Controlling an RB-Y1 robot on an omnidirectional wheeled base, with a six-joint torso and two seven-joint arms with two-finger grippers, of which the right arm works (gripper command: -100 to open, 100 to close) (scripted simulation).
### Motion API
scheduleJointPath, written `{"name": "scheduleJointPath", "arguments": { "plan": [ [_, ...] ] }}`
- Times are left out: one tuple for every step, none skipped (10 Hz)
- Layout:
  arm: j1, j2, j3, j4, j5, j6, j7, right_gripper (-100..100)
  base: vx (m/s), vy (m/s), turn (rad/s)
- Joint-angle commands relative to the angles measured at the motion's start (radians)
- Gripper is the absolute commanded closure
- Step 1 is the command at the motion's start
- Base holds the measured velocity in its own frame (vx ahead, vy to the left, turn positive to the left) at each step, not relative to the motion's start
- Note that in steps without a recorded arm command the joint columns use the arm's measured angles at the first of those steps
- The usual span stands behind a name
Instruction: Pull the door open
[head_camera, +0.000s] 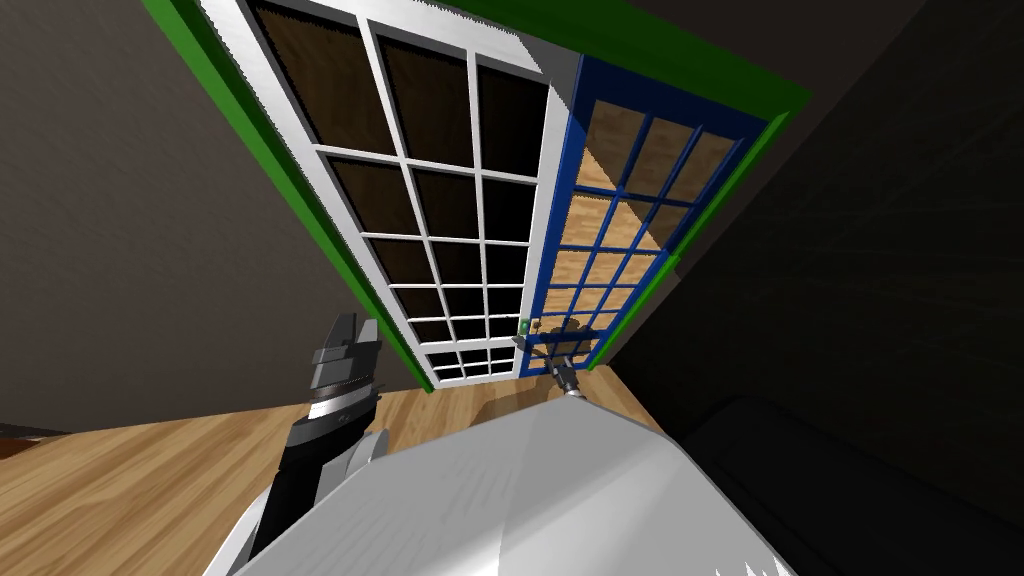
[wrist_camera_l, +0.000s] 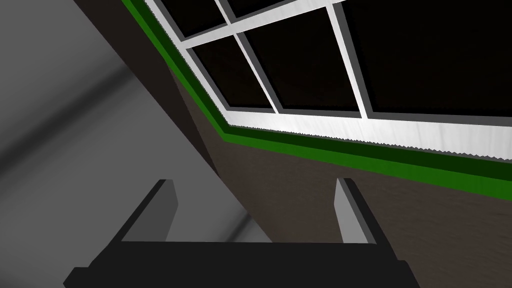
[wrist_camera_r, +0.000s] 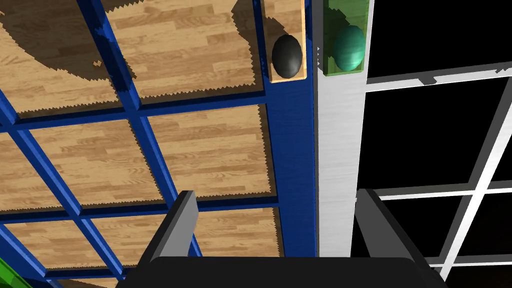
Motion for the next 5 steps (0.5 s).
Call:
{"name": "scheduleJointPath", "arguments": {
  "plan": [
    [-0.006,0.002,-0.006,0.033,0.008,-0.011,0.034,-100,0.162,0.021,0.050],
    [-0.009,0.003,-0.009,0.048,0.012,-0.015,0.050,-100,0.198,0.030,0.041],
    [-0.011,0.004,-0.011,0.063,0.016,-0.020,0.066,-100,0.193,0.007,0.028],
    [-0.014,0.005,-0.014,0.076,0.020,-0.024,0.081,-100,0.198,-0.012,0.035],
    [-0.017,0.006,-0.016,0.087,0.023,-0.028,0.093,-100,0.207,-0.001,0.035]
  ]
}}
